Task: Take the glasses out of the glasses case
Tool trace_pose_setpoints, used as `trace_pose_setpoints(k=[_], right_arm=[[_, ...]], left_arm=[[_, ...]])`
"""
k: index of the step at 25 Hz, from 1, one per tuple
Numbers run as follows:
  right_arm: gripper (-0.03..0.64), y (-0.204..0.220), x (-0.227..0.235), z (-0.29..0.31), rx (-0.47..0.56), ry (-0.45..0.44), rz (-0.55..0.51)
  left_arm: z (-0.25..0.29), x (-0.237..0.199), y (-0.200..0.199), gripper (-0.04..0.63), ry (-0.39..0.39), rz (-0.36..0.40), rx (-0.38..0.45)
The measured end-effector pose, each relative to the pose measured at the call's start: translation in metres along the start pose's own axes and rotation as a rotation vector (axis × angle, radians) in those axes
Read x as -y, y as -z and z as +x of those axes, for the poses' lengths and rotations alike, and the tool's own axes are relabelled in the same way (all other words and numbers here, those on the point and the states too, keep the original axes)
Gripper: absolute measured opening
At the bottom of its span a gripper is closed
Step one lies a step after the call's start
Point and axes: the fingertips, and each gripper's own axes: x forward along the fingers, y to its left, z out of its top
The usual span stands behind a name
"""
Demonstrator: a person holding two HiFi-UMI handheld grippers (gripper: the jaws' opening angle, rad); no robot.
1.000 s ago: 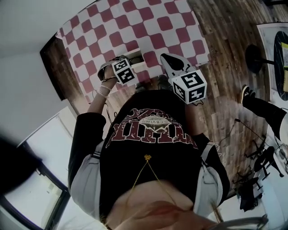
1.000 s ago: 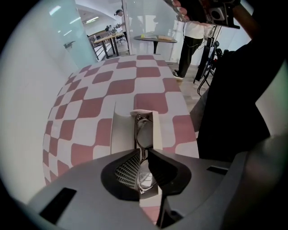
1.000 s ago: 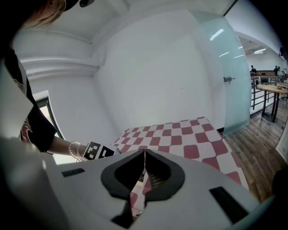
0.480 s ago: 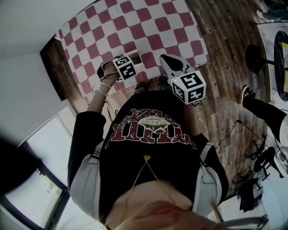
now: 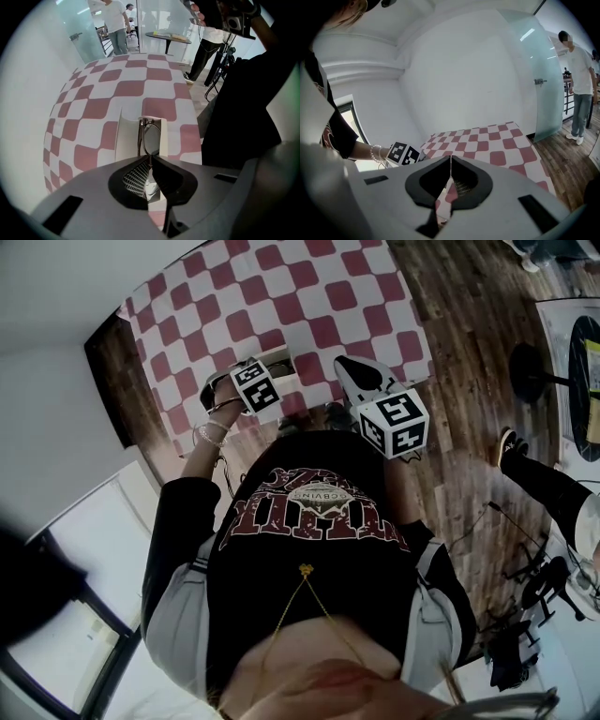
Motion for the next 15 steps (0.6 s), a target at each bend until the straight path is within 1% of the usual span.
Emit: trace_pose_setpoints(k=[15], right_arm=[[0.021,0.0037,-0.0096,0.0017,-0.012,-0.017,-0.022]], left_arm=[[-0.0054,-0.0038,0.0042,0.028,-0.046,-0.023,0.030]])
